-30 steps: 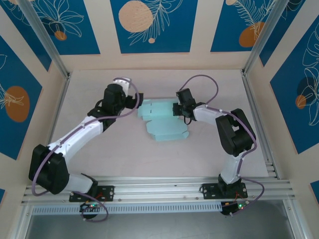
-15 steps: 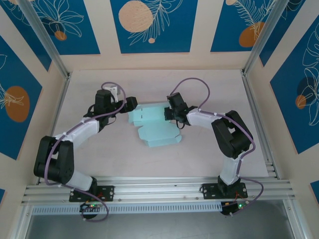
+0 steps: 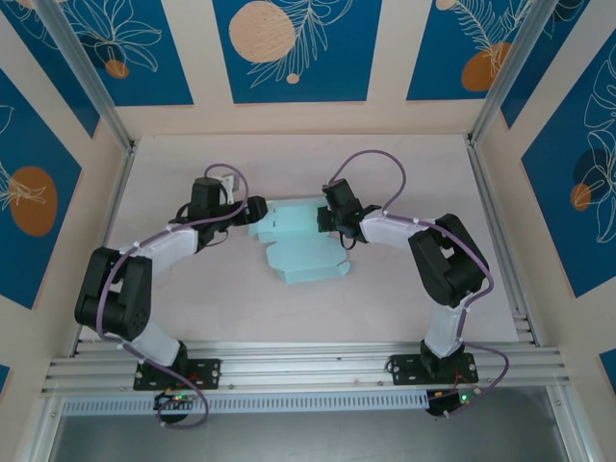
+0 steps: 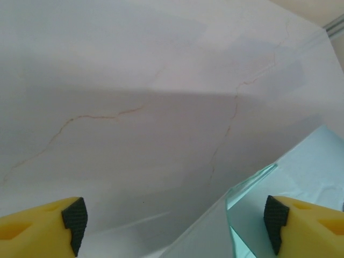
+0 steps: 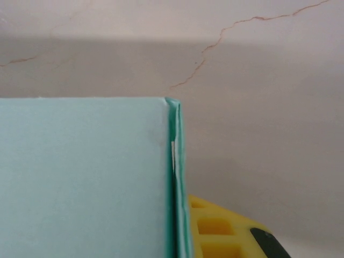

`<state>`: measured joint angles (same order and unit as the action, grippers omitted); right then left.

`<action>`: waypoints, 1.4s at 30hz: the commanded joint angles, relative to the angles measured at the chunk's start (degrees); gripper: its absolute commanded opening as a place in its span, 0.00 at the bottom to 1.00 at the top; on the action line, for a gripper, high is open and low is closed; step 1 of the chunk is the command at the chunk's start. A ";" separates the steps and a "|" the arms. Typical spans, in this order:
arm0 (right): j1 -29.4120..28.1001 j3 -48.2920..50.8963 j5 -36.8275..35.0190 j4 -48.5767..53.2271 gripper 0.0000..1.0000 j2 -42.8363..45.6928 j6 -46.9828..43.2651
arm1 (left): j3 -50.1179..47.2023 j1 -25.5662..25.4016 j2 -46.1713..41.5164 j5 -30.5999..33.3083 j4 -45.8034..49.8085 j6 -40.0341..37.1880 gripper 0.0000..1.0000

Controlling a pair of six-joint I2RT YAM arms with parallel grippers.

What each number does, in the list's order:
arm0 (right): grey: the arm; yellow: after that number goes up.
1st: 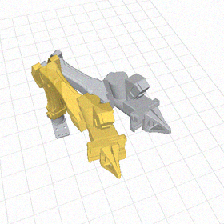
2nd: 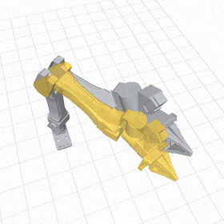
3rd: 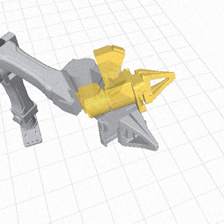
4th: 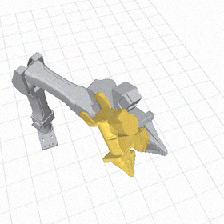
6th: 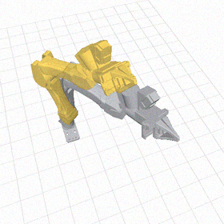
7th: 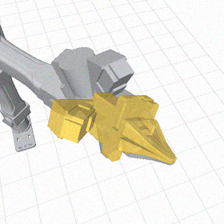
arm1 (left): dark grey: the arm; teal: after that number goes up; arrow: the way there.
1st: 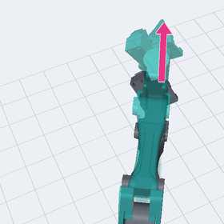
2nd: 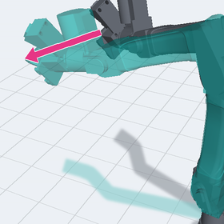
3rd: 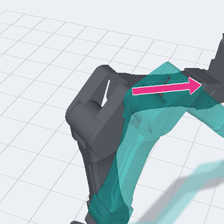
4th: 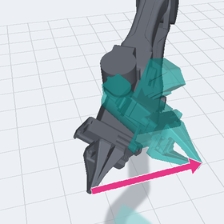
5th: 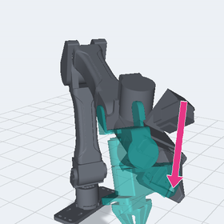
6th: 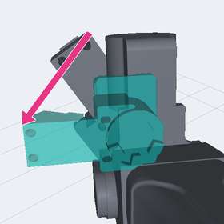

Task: Fold the paper box

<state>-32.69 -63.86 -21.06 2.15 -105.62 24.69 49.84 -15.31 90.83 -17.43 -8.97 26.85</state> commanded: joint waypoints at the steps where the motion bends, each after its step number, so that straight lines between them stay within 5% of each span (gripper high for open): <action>1: -0.54 -0.66 -1.61 -0.93 0.00 2.25 1.66 | -1.28 -0.84 1.26 -2.67 0.19 -0.49 0.84; 7: -0.81 -0.22 -2.13 -1.95 0.00 2.26 2.04 | -1.34 -2.26 2.48 -1.96 -0.40 -0.28 0.80; 17: -2.65 0.18 -5.72 -2.68 0.00 1.66 1.67 | -0.75 -4.35 4.42 2.88 -6.03 5.23 0.59; 29: -2.56 0.01 -6.71 -2.72 0.00 1.64 2.82 | -6.40 -3.60 -7.39 10.74 6.76 4.06 0.99; 42: -2.89 0.50 -7.76 -3.12 0.00 2.52 1.95 | -18.47 -5.89 -18.85 2.41 -0.90 16.75 0.96</action>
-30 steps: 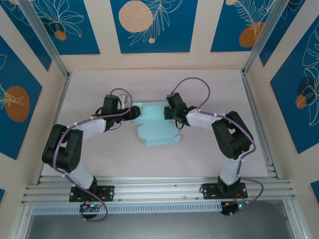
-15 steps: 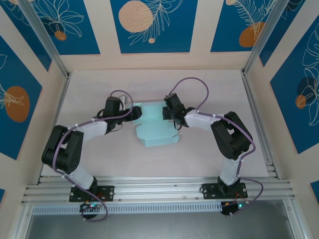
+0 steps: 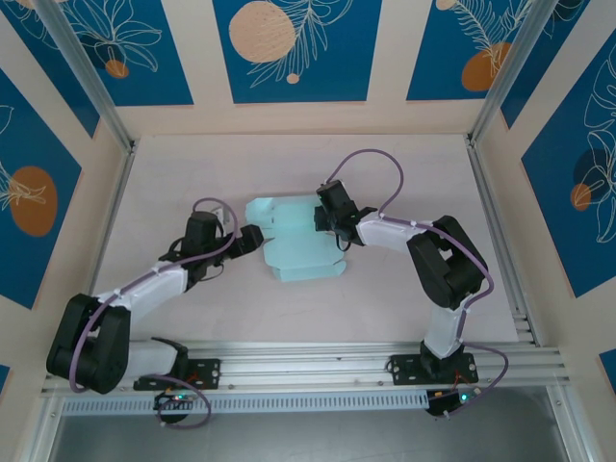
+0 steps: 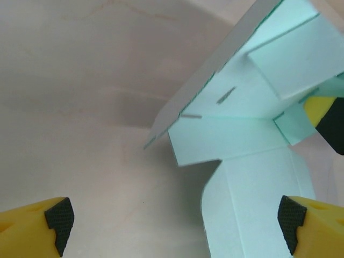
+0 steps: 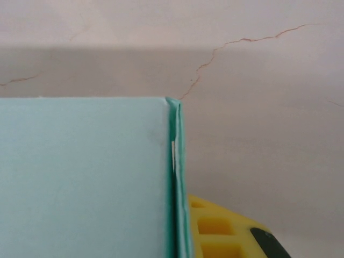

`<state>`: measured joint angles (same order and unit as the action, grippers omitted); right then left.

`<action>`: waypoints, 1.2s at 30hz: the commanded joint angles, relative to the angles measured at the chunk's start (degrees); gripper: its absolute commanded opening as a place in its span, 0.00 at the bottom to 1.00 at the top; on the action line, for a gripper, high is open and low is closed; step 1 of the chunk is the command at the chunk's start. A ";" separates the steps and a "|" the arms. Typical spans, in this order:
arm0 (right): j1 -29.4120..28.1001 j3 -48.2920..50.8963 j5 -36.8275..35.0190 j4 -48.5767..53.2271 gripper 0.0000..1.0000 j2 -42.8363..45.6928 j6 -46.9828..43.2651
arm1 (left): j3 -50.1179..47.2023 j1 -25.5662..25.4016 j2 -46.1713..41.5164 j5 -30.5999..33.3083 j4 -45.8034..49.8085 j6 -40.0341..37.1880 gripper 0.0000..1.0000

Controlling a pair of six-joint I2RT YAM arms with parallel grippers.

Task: Fold the paper box

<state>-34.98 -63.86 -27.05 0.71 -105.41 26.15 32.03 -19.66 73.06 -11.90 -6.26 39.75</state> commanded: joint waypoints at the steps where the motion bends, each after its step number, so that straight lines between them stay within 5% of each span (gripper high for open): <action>1: -0.70 0.57 -2.00 -1.68 0.00 2.42 0.49 | -0.80 -2.22 -0.99 -3.05 -4.11 4.63 0.94; 23: -1.14 2.60 -2.48 -3.43 0.00 4.06 1.27 | 1.01 -10.70 13.96 5.03 -26.97 4.78 1.00; 36: -1.23 2.95 -2.42 -3.59 0.00 3.83 1.30 | 4.77 -12.96 13.12 8.91 -23.88 -0.74 0.98</action>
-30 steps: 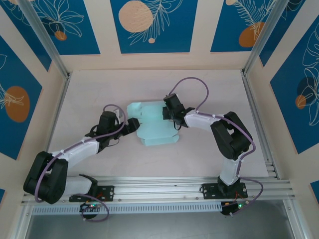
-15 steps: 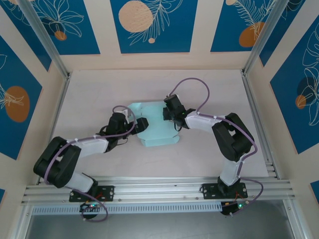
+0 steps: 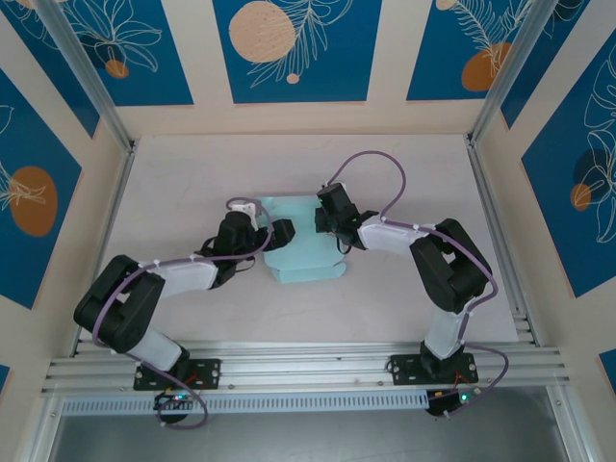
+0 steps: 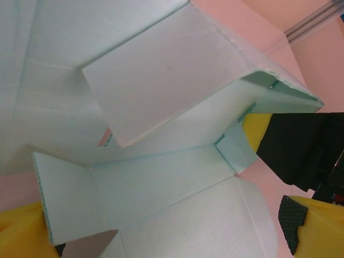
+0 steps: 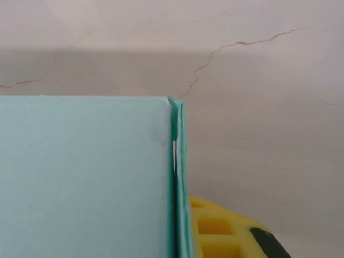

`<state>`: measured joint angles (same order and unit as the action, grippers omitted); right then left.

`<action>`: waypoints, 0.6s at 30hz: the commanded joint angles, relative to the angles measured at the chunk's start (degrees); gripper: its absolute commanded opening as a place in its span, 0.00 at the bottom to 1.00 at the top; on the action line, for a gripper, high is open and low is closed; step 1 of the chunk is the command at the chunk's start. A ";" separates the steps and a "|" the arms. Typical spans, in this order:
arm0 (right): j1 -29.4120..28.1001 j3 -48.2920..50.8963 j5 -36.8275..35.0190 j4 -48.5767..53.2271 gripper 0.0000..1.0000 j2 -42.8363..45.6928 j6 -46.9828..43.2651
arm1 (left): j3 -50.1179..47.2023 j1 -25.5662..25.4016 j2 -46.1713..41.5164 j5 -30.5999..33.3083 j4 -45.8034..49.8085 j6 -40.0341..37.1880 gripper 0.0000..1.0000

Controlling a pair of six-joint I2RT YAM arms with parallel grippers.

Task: Fold the paper box

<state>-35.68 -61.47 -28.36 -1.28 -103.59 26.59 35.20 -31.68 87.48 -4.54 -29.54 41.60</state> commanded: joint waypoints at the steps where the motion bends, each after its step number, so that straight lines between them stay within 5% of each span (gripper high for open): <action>1: -0.53 0.56 -1.12 -1.56 0.00 1.95 0.92 | 1.75 -1.16 -1.43 1.55 -0.67 -3.00 0.98; 18: -0.81 0.70 0.19 -1.41 0.00 1.64 1.53 | 6.81 -2.75 5.25 -2.48 -2.63 -6.26 0.92</action>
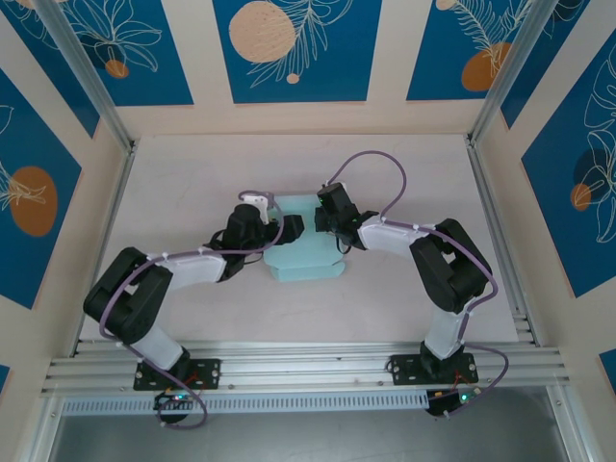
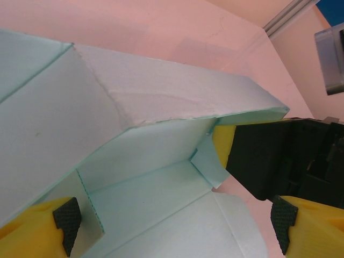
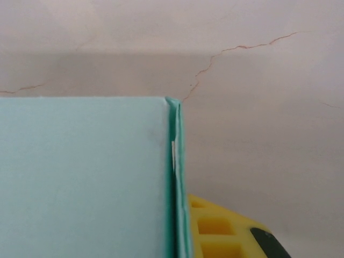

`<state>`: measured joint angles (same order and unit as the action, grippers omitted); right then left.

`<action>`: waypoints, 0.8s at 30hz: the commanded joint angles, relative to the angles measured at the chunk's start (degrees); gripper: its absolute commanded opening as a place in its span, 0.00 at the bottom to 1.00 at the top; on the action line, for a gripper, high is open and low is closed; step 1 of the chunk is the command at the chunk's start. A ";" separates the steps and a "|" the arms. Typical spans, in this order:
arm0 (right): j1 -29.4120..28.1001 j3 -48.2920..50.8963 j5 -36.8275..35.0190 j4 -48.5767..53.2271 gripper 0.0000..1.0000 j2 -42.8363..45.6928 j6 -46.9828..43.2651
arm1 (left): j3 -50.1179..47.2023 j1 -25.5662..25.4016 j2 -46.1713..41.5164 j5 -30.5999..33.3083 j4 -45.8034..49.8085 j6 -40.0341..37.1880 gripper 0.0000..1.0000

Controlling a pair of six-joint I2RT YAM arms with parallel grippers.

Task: Fold the paper box

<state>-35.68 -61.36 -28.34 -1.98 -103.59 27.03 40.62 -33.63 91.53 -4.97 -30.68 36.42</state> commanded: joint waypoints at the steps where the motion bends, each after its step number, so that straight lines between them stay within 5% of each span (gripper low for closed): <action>1: -0.79 0.50 0.11 -0.60 0.00 1.64 1.18 | 1.33 -0.80 1.26 -2.22 -1.36 -1.09 0.92; 10: -0.02 0.24 0.48 0.51 0.00 1.91 2.01 | 1.63 -0.77 -9.41 -8.51 8.17 -10.41 0.94; 18: 0.51 -1.44 2.60 2.94 0.00 1.85 2.40 | -2.48 -0.07 -31.26 1.93 19.88 -22.70 1.00; 21: 0.52 -1.90 4.17 3.96 0.00 2.05 2.59 | -2.19 3.34 -35.99 9.15 25.17 -25.75 1.00; 24: 0.48 -2.01 5.34 4.53 0.00 2.46 2.78 | -3.39 11.51 -37.74 7.93 25.70 -23.54 1.00</action>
<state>-35.40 -61.56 -25.15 1.41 -103.59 28.53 39.13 -27.68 54.11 -0.84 -10.26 14.76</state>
